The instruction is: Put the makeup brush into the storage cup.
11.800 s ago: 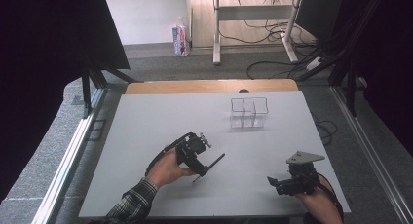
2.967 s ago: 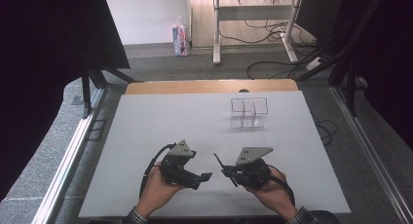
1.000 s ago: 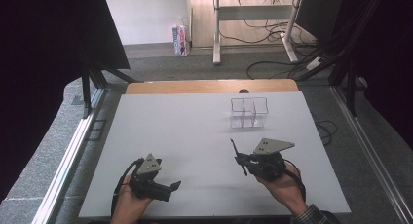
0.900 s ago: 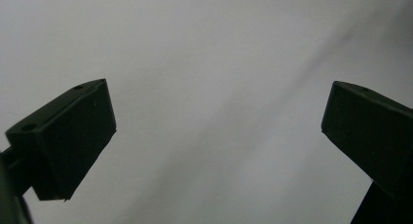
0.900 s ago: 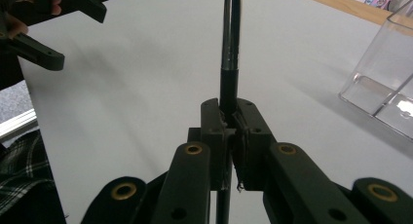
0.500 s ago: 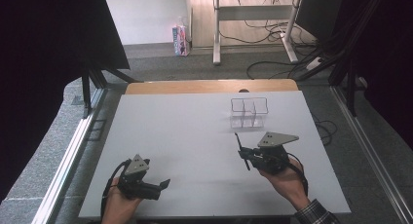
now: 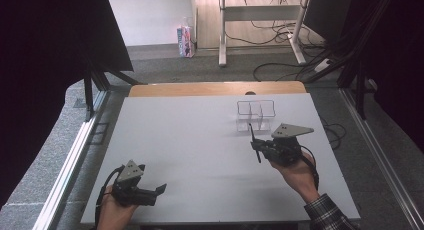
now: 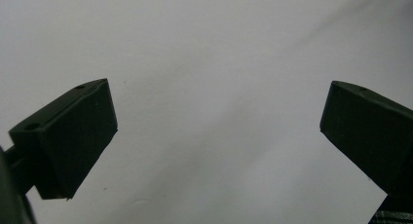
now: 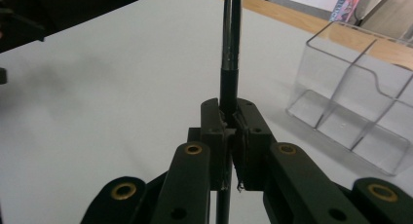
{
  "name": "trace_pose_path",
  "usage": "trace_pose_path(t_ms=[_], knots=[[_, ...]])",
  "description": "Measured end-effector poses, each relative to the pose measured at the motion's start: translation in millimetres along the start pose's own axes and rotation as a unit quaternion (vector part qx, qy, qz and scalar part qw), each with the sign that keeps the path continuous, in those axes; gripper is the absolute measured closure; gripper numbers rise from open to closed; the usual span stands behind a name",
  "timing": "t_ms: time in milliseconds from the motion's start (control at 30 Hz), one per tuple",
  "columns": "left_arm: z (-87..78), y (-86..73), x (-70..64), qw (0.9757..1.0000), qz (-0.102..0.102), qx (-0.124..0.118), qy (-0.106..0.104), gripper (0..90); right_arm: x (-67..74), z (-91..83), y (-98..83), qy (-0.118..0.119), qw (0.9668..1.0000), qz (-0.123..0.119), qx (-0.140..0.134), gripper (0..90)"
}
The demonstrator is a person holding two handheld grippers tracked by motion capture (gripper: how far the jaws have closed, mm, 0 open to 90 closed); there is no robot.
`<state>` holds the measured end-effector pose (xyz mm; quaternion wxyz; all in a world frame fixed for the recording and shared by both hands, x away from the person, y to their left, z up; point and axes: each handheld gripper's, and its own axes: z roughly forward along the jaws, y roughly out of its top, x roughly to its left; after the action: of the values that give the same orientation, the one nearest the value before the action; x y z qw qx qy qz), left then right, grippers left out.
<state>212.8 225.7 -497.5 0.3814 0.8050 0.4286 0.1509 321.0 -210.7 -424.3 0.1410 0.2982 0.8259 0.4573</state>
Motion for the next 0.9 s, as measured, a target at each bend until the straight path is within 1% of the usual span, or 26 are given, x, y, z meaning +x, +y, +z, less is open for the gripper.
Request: trace_pose_path(t_ms=[200, 367, 567, 800, 900], knots=[[-5.2, -4.7, 5.2, 0.9999, -0.011, -0.004, 0.005, 1.0, -10.7, 2.5, 5.2, -0.014, 0.9999, 0.005, -0.006, 83.1], [-7.4, -7.1, 7.6, 0.9998, -0.02, -0.007, 0.003, 1.1, -19.9, 4.8, 9.2, -0.022, 0.9996, 0.012, -0.015, 83.2], [-6.2, -7.3, 5.7, 0.9999, -0.013, 0.0, 0.005, 1.6, -30.9, 6.6, 14.5, -0.028, 0.9989, 0.026, -0.026, 83.2], [-9.1, -10.0, 8.1, 0.9998, -0.021, -0.004, 0.001, 1.5, -39.5, 8.3, 21.9, -0.037, 0.9985, 0.026, -0.033, 83.2], [-10.4, -11.2, 9.2, 0.9997, -0.023, -0.007, 0.001, 1.6, -43.7, 8.9, 25.8, -0.041, 0.998, 0.029, -0.04, 83.2]])
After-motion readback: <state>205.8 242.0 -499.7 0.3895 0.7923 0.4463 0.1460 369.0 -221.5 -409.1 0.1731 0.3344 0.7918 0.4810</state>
